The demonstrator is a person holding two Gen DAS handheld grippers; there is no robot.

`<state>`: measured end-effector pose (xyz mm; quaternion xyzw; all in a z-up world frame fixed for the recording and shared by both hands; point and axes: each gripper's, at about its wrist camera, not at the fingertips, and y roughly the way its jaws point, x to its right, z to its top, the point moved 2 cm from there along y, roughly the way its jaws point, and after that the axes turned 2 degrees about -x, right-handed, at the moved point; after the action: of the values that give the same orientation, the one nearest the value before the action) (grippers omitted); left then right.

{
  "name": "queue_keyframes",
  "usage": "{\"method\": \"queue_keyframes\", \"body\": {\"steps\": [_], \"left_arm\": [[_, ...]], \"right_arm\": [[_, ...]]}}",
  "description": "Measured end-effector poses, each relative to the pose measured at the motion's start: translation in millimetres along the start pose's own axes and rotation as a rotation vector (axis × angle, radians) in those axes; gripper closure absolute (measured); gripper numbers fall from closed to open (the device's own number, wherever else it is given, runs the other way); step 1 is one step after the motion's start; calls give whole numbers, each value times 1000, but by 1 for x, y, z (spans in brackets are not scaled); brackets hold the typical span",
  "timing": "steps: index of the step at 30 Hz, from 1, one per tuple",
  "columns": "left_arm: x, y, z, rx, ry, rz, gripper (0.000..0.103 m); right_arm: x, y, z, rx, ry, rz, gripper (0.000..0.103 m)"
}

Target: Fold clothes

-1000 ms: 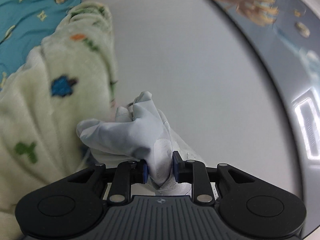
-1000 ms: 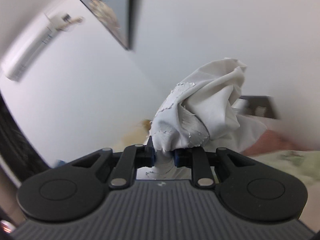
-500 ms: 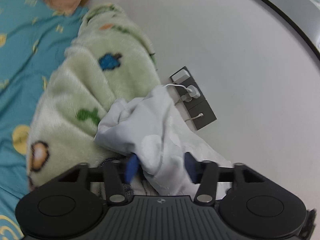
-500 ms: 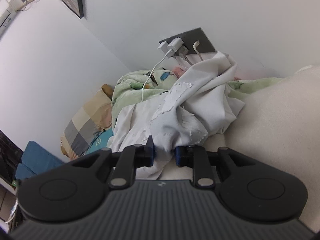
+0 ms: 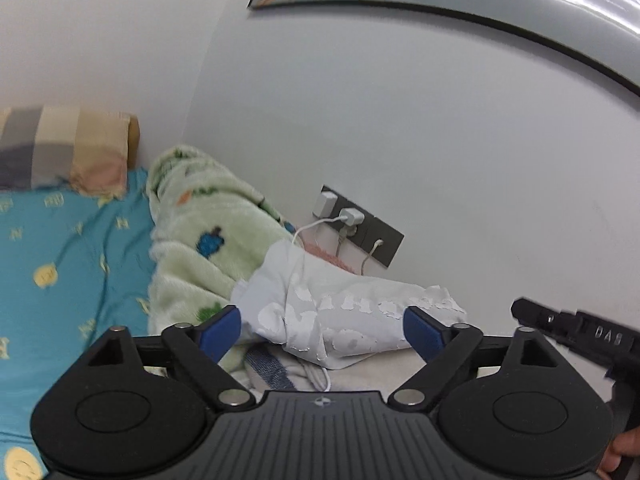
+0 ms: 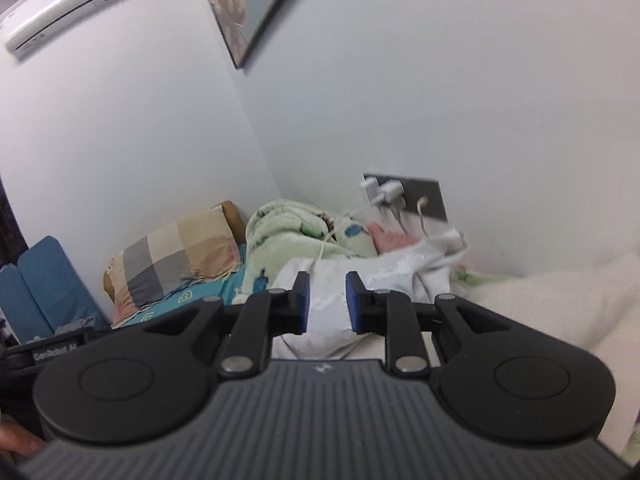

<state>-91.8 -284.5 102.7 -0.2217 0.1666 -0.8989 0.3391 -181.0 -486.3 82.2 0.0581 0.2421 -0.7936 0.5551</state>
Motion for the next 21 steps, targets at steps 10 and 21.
{"method": "queue_keyframes", "body": {"steps": [10,21], "left_arm": [[24,-89,-26,94,138,65,0],[21,-115,-67,88,190,129,0]], "right_arm": [[-36,-56,-17,57,-103,-2,79],[-54,-81,-59,64,-136,4,24]]}}
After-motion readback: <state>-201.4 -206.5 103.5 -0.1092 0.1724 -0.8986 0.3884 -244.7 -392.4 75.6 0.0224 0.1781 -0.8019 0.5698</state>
